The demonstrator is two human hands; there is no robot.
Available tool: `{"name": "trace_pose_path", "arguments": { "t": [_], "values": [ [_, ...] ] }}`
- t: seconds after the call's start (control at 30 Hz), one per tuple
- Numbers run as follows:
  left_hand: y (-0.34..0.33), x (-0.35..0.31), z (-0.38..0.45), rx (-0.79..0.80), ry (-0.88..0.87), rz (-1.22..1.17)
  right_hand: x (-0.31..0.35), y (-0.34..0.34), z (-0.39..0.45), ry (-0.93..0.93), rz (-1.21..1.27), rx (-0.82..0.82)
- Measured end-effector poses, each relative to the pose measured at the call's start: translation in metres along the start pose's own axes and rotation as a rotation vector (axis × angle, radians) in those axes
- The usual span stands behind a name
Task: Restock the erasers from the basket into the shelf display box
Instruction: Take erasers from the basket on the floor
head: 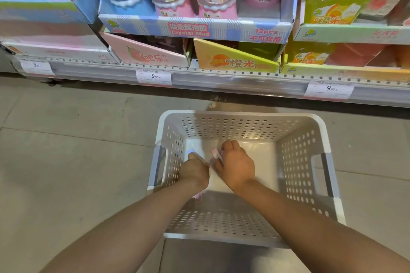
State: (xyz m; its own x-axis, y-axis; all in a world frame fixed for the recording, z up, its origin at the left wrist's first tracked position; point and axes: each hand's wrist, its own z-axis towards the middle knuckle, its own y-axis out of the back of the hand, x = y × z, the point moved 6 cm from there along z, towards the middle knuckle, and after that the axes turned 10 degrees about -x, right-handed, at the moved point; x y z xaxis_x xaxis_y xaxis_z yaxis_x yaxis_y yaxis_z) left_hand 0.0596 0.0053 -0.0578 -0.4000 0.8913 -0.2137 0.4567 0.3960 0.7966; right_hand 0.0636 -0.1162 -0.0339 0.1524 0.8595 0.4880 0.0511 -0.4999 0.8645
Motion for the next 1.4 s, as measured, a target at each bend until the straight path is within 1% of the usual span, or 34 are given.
{"name": "trace_pose_path", "arguments": {
  "t": [0.03,0.1,0.23,0.3,0.4,0.5,0.57,0.63,0.73,0.8,0.87,0.93,1.0,1.13,1.27,1.4],
  "values": [
    [0.0,0.0,0.002,-0.016,-0.009,0.011,-0.006,-0.005,0.0,-0.12,-0.009,0.031],
    [-0.001,-0.001,0.005,-0.035,-0.047,0.062,-0.01,-0.013,0.002,-0.26,-0.006,0.059],
    [-0.003,-0.005,0.007,-0.022,-0.073,0.136,-0.01,-0.019,0.005,-0.378,0.045,0.069],
    [-0.004,-0.003,0.007,-0.005,-0.048,0.087,-0.011,-0.021,0.005,-0.419,0.068,0.095],
    [-0.003,-0.001,0.005,0.011,0.007,-0.021,-0.011,-0.023,0.007,-0.405,0.069,0.134],
    [-0.005,-0.001,0.001,0.03,0.015,-0.004,-0.008,-0.027,0.009,-0.368,0.049,0.183],
    [-0.007,-0.001,0.0,0.013,0.001,-0.001,-0.007,-0.03,0.008,-0.36,0.013,0.213],
    [-0.01,0.0,0.0,0.006,-0.019,-0.004,-0.004,-0.031,0.004,-0.327,-0.073,0.246],
    [-0.014,0.0,-0.002,0.04,-0.068,0.029,0.001,-0.033,-0.003,-0.246,-0.142,0.274],
    [-0.013,-0.002,-0.003,0.066,-0.062,0.001,0.003,-0.031,-0.007,-0.203,-0.137,0.294],
    [-0.005,-0.008,-0.002,0.06,-0.085,-0.038,0.003,-0.023,-0.008,-0.209,-0.057,0.318],
    [0.009,-0.018,-0.004,0.044,-0.162,-0.002,0.006,-0.005,-0.008,-0.242,0.077,0.334],
    [0.028,-0.027,-0.009,0.005,-0.25,0.045,0.012,0.017,-0.005,-0.225,0.163,0.316],
    [0.079,-0.042,-0.039,-0.049,-0.333,0.0,0.036,0.073,-0.006,-0.21,0.338,0.262],
    [0.136,-0.061,-0.087,-0.002,-0.364,-0.191,0.068,0.151,-0.019,-0.202,0.481,0.144],
    [0.207,-0.078,-0.143,0.095,-0.29,-0.401,0.108,0.24,-0.042,-0.234,0.644,0.059]
  ]
}}
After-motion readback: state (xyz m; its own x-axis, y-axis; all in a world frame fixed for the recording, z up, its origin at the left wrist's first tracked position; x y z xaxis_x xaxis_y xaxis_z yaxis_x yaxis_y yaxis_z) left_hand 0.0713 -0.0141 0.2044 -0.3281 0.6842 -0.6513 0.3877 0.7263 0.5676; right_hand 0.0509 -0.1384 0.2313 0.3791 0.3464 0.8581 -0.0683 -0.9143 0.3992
